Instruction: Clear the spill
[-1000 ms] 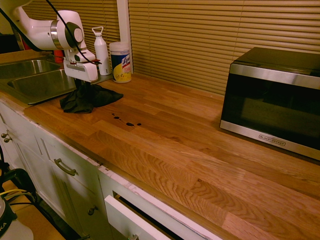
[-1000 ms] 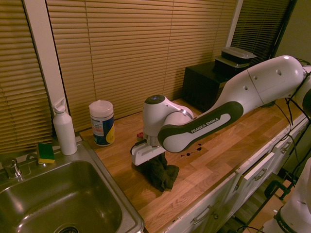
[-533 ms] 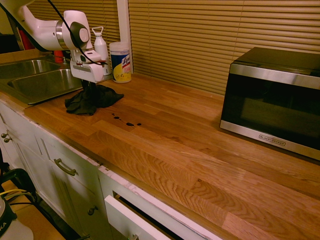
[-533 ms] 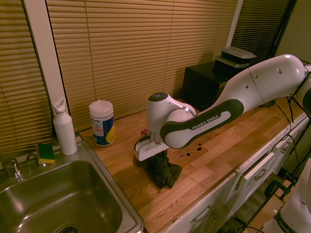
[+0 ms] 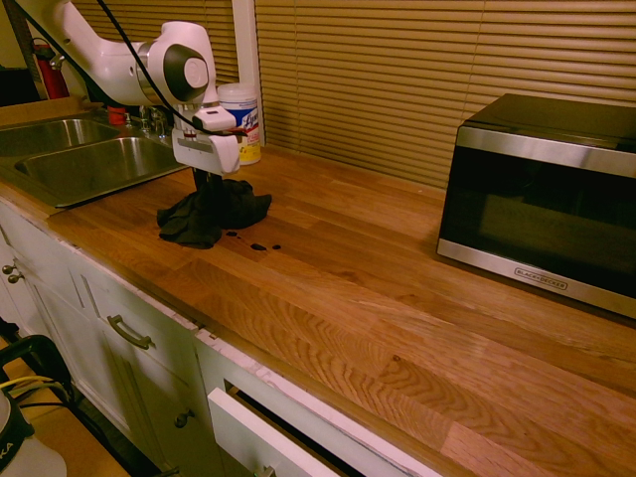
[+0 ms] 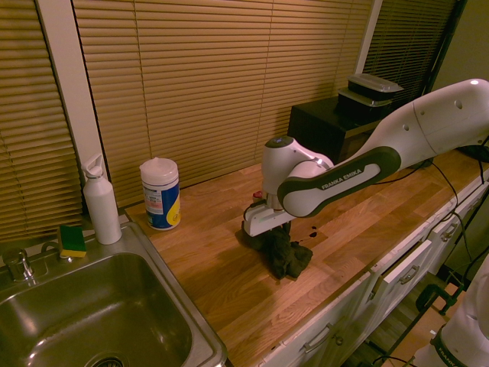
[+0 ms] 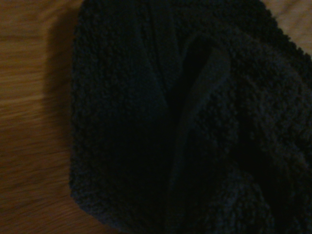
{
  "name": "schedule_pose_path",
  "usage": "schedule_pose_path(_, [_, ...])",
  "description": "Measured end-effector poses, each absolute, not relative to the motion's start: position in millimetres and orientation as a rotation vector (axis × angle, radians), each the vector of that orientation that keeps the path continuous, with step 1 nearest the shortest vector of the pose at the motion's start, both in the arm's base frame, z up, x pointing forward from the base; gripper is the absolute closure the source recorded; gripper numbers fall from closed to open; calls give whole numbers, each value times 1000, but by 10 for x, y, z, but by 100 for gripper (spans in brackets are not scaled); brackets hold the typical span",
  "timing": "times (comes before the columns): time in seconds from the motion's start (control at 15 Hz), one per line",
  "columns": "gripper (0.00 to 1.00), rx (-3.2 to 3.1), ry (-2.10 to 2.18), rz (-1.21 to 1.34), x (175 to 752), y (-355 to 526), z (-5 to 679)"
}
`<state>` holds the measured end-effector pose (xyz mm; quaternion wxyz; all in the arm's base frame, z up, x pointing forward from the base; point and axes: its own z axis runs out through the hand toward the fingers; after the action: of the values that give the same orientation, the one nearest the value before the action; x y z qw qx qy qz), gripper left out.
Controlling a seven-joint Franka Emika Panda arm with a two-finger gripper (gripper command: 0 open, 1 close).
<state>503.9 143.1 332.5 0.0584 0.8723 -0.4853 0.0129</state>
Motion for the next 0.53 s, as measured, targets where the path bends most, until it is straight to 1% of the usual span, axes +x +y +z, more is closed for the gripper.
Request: schedule_pose_path(0.53, [100, 2534, -1629, 14, 5066, 230, 3326])
